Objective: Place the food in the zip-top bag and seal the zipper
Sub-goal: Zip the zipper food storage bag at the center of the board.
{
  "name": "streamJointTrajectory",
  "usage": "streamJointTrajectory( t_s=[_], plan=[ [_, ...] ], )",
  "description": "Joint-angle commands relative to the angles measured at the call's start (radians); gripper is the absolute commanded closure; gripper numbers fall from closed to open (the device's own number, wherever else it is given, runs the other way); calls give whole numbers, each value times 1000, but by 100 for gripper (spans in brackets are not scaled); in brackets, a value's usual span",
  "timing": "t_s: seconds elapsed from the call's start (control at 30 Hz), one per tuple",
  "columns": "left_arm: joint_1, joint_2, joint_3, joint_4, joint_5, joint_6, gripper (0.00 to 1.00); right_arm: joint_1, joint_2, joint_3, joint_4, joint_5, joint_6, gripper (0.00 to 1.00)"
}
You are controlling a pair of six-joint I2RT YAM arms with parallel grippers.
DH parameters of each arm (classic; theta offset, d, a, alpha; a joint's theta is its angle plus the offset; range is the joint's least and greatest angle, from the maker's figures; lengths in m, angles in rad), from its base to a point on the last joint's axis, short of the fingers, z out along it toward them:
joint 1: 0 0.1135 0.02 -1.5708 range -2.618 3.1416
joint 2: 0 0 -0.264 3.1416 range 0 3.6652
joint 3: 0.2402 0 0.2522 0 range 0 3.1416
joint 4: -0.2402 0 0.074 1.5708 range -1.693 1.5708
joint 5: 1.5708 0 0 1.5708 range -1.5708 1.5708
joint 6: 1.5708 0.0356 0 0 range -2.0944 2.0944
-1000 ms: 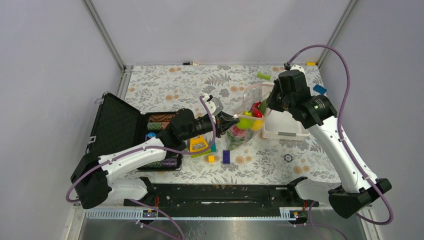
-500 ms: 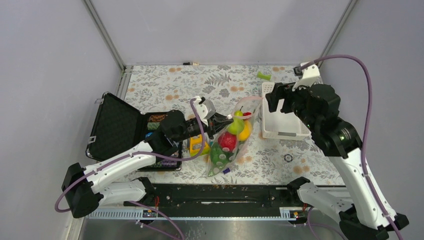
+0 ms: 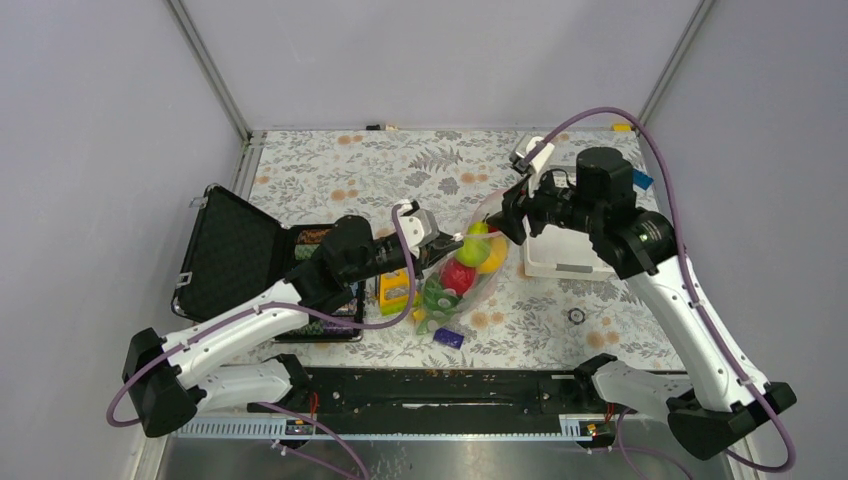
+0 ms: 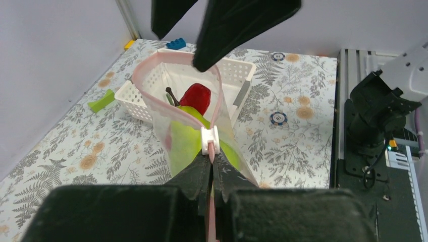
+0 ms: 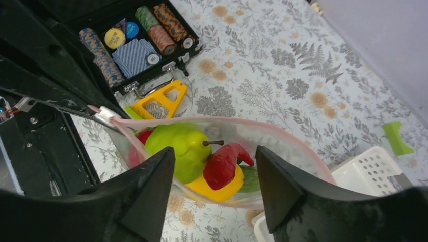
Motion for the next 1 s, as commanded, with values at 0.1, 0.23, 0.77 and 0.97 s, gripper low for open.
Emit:
streamJointTrajectory(
  t_s=[0.1,0.23,0.77,0.97],
  plan=[
    [2,-74,63,-20,90,121,100,5,92,48,-63,-84,-170,30],
    [2,-76,59,-23,82,121,100,5,148,3,-32,-122,-198,34],
    [3,-128,-3,12,37,122,100,5,184,-58,-70,126,-240,32],
    [2,-143,-28,16,19,124,100,5,97,-20,-70,0,-293,27]
  ],
)
